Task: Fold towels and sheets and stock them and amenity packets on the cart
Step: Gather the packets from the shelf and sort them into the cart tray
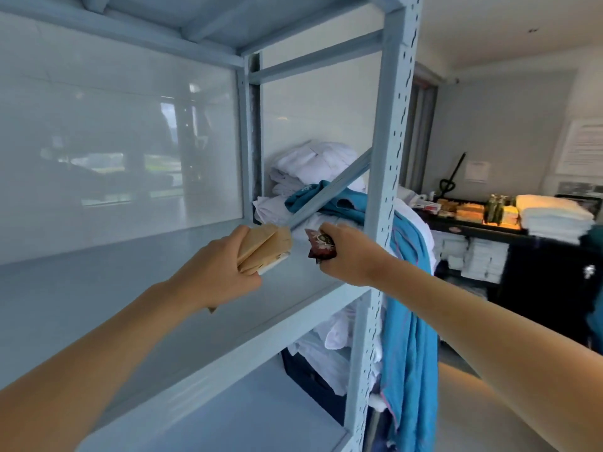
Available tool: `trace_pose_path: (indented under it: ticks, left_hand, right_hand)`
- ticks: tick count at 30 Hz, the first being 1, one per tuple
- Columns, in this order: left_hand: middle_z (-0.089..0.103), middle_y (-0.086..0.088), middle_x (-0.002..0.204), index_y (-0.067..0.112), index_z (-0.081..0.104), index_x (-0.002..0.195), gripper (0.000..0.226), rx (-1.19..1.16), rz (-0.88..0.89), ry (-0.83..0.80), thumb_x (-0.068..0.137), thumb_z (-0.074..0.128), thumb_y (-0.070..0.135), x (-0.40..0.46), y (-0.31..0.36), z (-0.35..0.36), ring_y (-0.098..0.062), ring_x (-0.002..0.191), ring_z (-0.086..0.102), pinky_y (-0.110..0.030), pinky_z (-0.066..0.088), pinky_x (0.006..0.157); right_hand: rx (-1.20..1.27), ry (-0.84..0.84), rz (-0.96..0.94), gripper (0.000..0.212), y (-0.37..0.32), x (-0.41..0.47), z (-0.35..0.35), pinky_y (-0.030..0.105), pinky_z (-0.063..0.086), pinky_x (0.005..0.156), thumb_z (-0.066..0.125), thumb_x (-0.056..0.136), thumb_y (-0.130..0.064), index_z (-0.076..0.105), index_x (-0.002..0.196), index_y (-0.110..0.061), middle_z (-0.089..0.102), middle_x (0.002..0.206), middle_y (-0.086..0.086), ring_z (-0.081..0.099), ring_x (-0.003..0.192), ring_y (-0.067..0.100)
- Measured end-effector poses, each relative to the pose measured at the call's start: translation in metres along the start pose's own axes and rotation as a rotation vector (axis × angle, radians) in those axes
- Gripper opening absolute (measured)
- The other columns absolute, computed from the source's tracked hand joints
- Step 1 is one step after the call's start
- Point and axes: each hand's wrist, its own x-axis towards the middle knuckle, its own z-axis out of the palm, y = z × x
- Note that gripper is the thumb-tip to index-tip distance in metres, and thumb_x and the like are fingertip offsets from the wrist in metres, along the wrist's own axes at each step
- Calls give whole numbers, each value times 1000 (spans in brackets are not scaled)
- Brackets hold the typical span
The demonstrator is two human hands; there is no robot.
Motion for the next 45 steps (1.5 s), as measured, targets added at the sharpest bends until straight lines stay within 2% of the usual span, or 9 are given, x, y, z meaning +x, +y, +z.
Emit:
trace_pose_path:
  ticks: [6,9,12,19,22,26,31,40,45]
  left_hand:
    - [61,9,82,34,44,105,44,-46,174,-59,72,72,42,39,73,55,-8,67,62,-36,54,59]
    - [58,12,80,35,41,103,43,-47,295,-32,72,70,40,69,117,82,-4,67,59,-34,50,56]
    - [56,11,85,33,37,99,39,-41,413,-5,71,63,40,97,166,116,-14,72,59,-38,52,61]
    - [53,5,99,29,38,119,53,38,589,14,71,54,44,166,278,222,-22,87,54,-39,51,69]
    - [52,5,98,28,39,125,61,92,641,39,68,43,49,203,324,264,-23,88,54,-36,45,65]
    - [52,7,105,32,35,127,66,64,665,12,67,39,58,255,378,304,-22,90,54,-36,45,67]
    - [54,6,106,33,36,121,55,49,641,-11,72,58,45,312,432,353,-20,89,53,-37,51,69]
    - [41,14,92,32,38,119,54,66,677,-53,71,59,46,392,483,444,-16,77,47,-30,36,55]
    - [46,11,96,29,39,118,55,66,672,-101,70,56,50,455,497,509,-17,80,53,-37,50,61]
  right_hand:
    - [-95,70,153,28,68,-60,-62,36,51,69,62,75,-29,48,99,-35,53,95,-2,59,80,20]
    - [-201,108,220,32,106,-88,-86,38,56,66,65,79,-29,49,106,-33,49,96,-5,59,75,16]
    - [-292,154,278,37,146,-116,-110,41,57,66,66,81,-35,46,111,-33,46,97,-7,58,76,16]
    - [-470,173,397,66,264,-171,-171,37,51,80,67,80,-43,39,138,-31,45,117,-2,52,106,21]
    - [-516,169,431,64,322,-187,-198,40,53,82,66,79,-41,39,136,-30,44,116,-1,52,107,25]
    - [-536,173,455,57,396,-200,-232,43,54,79,65,80,-40,39,130,-30,43,111,-2,54,103,26]
    - [-548,183,435,55,479,-200,-263,42,55,74,64,78,-43,38,126,-34,44,107,-4,55,95,23]
    - [-496,187,462,51,608,-185,-267,39,52,71,61,74,-47,40,119,-34,44,106,-5,49,94,21]
    - [-495,175,496,51,681,-167,-259,36,49,69,61,73,-47,40,118,-34,44,106,-5,50,93,21]
